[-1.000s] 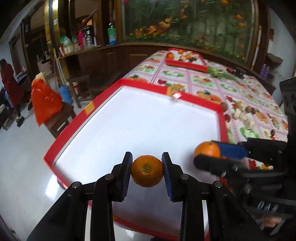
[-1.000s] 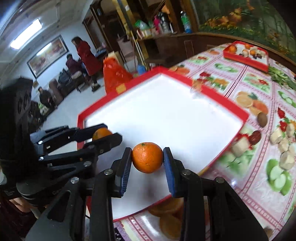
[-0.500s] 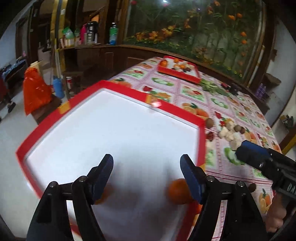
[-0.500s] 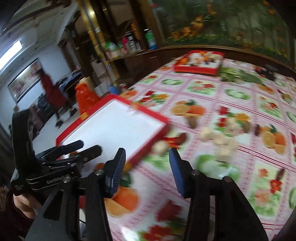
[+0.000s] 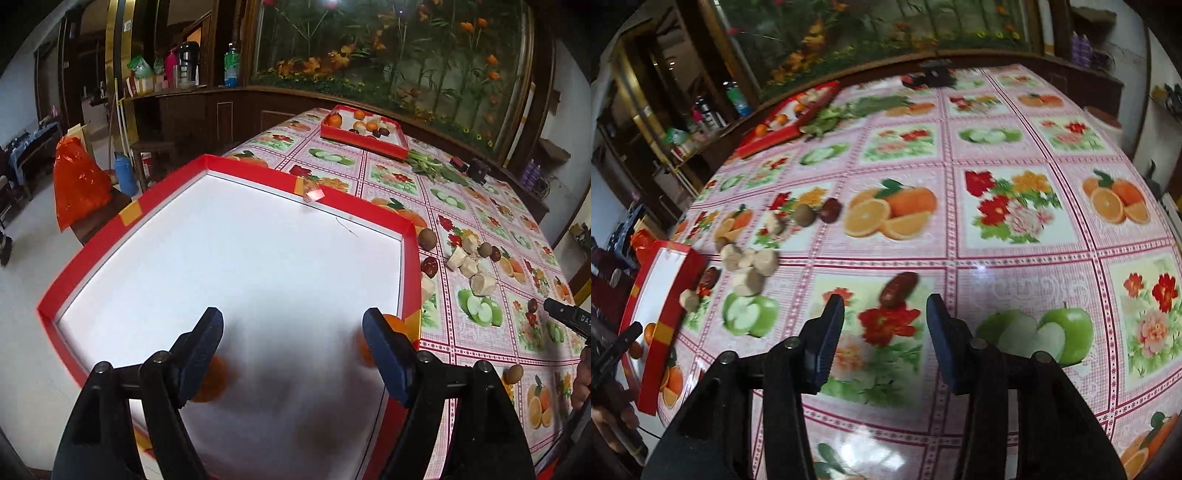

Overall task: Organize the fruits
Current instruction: 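Lower both held oranges into the white tray and open both tools, then grasp a dark red date with the right tool while the left tool grasps a kiwi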

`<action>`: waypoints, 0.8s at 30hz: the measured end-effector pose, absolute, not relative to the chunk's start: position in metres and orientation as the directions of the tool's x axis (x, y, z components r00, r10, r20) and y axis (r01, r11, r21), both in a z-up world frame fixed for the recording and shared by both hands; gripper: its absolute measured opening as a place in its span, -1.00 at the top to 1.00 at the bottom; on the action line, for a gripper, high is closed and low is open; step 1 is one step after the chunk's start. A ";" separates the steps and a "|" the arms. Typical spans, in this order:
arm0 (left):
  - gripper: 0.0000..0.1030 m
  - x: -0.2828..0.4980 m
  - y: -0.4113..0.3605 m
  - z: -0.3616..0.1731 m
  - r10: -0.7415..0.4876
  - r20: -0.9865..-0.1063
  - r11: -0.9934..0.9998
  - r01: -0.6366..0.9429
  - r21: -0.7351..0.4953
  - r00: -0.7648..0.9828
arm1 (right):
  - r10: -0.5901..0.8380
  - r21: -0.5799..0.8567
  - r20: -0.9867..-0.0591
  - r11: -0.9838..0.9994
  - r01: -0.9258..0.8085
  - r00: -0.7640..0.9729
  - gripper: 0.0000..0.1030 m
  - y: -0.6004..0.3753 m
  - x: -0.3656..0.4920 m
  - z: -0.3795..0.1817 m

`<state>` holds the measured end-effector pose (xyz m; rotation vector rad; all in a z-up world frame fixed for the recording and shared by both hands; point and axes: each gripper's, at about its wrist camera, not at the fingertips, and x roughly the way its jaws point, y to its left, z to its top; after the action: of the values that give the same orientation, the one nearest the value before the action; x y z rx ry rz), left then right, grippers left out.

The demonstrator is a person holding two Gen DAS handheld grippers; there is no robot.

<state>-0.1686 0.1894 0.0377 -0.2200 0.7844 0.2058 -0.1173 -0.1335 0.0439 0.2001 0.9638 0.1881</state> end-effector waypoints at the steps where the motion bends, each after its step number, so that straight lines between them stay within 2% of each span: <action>1: -0.51 -0.167 0.187 0.038 0.109 -0.704 0.957 -0.265 -0.115 0.701 | 0.236 0.244 -0.804 0.968 -0.059 0.545 0.15 -0.133 -0.114 0.042; 5: -0.51 -0.158 0.178 0.037 0.100 -0.680 0.962 -0.246 -0.122 0.726 | 0.213 0.212 -0.818 0.975 -0.064 0.534 0.28 -0.128 -0.106 0.036; 10: -0.51 -0.145 0.168 0.042 0.070 -0.657 0.967 -0.214 -0.142 0.751 | 0.187 0.190 -0.829 0.981 -0.048 0.527 0.60 -0.126 -0.095 0.025; 13: -0.51 -0.155 0.149 0.054 0.054 -0.632 0.981 -0.159 -0.110 0.773 | 0.176 0.171 -0.822 0.983 -0.061 0.542 0.64 -0.124 -0.096 0.023; 15: -0.51 -0.160 0.124 0.061 0.003 -0.628 0.997 -0.052 -0.060 0.778 | 0.185 0.177 -0.811 0.982 -0.068 0.555 0.64 -0.125 -0.096 0.023; 21: -0.54 -0.169 0.039 0.061 -0.245 -0.683 0.958 0.278 -0.064 0.688 | 0.254 0.238 -0.796 0.966 -0.102 0.549 0.64 -0.128 -0.099 0.023; 24: -0.54 -0.168 0.016 0.050 -0.267 -0.720 0.937 0.348 -0.037 0.641 | 0.268 0.248 -0.790 0.962 -0.113 0.551 0.64 -0.127 -0.102 0.022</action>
<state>-0.1681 0.0155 0.0503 0.1089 0.8016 -0.3512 -0.1024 -0.1270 0.0219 0.1751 0.9623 0.2272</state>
